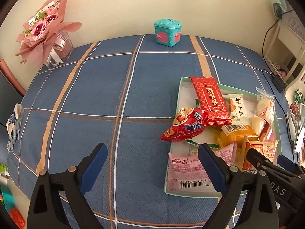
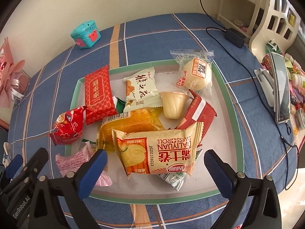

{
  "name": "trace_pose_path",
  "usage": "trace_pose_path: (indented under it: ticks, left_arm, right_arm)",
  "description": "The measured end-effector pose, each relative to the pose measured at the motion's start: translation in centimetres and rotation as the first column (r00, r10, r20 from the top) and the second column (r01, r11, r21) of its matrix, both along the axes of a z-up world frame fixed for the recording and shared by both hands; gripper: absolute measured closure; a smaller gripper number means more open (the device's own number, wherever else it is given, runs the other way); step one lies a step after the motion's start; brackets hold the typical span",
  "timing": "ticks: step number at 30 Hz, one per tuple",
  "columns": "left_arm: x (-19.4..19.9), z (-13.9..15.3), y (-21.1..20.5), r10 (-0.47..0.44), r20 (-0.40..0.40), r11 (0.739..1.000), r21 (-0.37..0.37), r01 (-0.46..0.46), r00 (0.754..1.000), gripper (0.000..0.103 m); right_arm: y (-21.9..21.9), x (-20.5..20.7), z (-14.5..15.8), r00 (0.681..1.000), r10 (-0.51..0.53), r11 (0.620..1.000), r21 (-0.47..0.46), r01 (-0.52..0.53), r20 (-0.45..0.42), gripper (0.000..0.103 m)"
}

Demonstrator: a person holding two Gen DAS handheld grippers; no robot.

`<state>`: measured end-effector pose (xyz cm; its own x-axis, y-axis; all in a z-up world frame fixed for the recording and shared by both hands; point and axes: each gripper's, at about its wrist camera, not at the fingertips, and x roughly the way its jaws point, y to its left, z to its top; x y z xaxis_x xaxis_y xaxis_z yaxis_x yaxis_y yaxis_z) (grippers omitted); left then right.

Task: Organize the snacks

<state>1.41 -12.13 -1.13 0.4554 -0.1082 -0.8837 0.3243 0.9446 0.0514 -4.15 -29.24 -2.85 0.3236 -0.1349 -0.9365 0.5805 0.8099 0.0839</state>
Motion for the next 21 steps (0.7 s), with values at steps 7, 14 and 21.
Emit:
trace_pose_path:
  ticks: [7, 14, 21]
  left_arm:
    - [0.28, -0.42, -0.26, 0.012, -0.006, 1.0, 0.027, -0.012, 1.0, 0.007]
    - [0.19, -0.4, -0.31, 0.031, 0.028, 0.997, 0.075, -0.033, 0.999, 0.007]
    - [0.42, -0.68, 0.13, 0.041, 0.038, 0.996, 0.078, -0.044, 0.998, 0.007]
  right_arm:
    - [-0.14, 0.09, 0.27, 1.0, -0.004, 1.0, -0.004, 0.004, 0.019, 0.0]
    - [0.0, 0.07, 0.5, 1.0, -0.008, 1.0, -0.016, 0.008, 0.022, 0.0]
    - [0.07, -0.24, 0.77, 0.999, -0.018, 0.999, -0.028, 0.019, 0.027, 0.0]
